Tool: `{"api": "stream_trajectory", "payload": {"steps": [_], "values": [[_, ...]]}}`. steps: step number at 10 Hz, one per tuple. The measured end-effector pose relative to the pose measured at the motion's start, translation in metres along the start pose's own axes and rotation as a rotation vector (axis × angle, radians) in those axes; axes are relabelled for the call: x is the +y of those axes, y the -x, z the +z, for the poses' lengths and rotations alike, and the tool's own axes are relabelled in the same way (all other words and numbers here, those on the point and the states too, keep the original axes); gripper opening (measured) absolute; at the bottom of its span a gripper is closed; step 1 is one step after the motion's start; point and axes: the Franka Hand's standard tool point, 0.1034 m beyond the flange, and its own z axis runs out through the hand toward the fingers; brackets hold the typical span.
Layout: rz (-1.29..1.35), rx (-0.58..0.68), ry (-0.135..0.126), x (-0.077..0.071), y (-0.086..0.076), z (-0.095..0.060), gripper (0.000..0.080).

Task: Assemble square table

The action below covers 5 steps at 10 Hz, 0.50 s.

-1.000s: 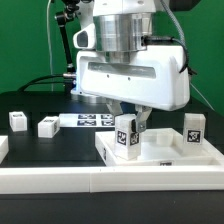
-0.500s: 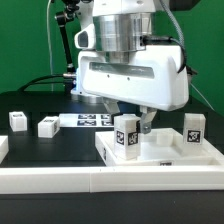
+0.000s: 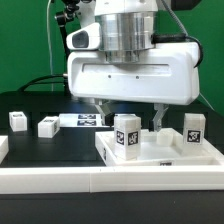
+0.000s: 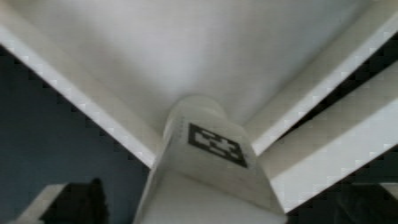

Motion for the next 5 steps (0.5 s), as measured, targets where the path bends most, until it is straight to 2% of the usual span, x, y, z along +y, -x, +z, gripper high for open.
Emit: {"api": "stream_trajectory", "payload": {"steps": [5], "values": [[-0.357, 0.004, 0.016, -0.0009, 0.0007, 0.0005, 0.0649]]}}
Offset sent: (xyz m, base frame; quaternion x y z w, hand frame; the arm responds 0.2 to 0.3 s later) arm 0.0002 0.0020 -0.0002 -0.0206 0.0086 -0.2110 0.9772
